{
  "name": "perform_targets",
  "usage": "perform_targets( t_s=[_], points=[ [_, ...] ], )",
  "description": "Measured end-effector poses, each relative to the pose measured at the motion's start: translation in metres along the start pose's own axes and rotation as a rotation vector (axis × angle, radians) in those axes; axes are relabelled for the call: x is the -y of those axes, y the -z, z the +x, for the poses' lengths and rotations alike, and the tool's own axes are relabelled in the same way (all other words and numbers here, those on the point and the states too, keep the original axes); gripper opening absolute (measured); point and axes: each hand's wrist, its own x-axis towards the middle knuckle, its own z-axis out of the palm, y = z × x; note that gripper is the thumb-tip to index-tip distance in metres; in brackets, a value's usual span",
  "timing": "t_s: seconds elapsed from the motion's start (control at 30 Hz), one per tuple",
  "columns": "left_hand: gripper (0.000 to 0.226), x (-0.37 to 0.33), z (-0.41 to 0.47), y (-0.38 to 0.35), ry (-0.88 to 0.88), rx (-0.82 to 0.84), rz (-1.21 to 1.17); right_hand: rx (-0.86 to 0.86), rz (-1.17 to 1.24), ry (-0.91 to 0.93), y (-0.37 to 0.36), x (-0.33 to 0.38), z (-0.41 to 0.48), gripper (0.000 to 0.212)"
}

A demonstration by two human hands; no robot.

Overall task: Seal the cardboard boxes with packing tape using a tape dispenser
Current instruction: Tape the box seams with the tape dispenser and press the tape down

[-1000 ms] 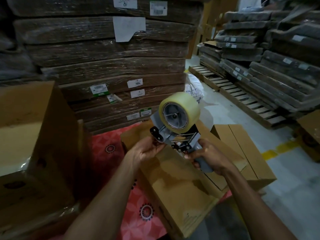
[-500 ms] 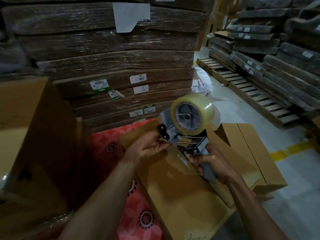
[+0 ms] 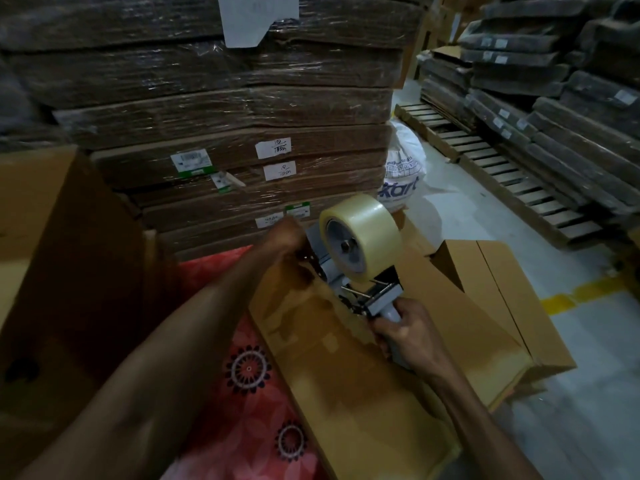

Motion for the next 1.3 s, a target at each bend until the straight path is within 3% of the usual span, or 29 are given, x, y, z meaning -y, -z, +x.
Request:
perform_targets(
  t_s=[0.2,0.4,0.93,1.0,1.13,1.2,1.3],
  points=[
    [0.016,-0.02,0.015,0.045,-0.192,-0.151,0.103,-0.059,0.034,-0.066,0.007,-0.009,-0.023,0.02],
    [0.009,-0.021,0.037,0.03,-0.39,-0.099,0.316,-0.116,0.023,-0.168,0.007,-0.016,-0.017,0.022],
    [0.027,0.024,0.071,0.011,-0.263,-0.13,0.109,-0.126,-0.017,-0.226,-0.002,-0.008,-0.007,0.027],
    [0.013,0.03,0.07,0.007,-0.264,-0.112,0.17,-0.122,-0.04,-0.223,-0.002,-0.009,-0.007,0.016],
    [0.021,0.031,0.071,0.007,-0.196,-0.093,0.219,-0.113,-0.066,-0.213,-0.002,-0.009,-0.006,0.015],
    [0.007,0.027,0.068,0.006,-0.18,-0.17,0.372,-0.109,-0.073,-0.219,-0.002,-0.008,-0.005,0.018],
    [0.014,0.012,0.049,-0.001,-0.138,-0.311,0.505,-0.107,-0.083,-0.229,-0.002,-0.005,-0.004,0.027]
  ],
)
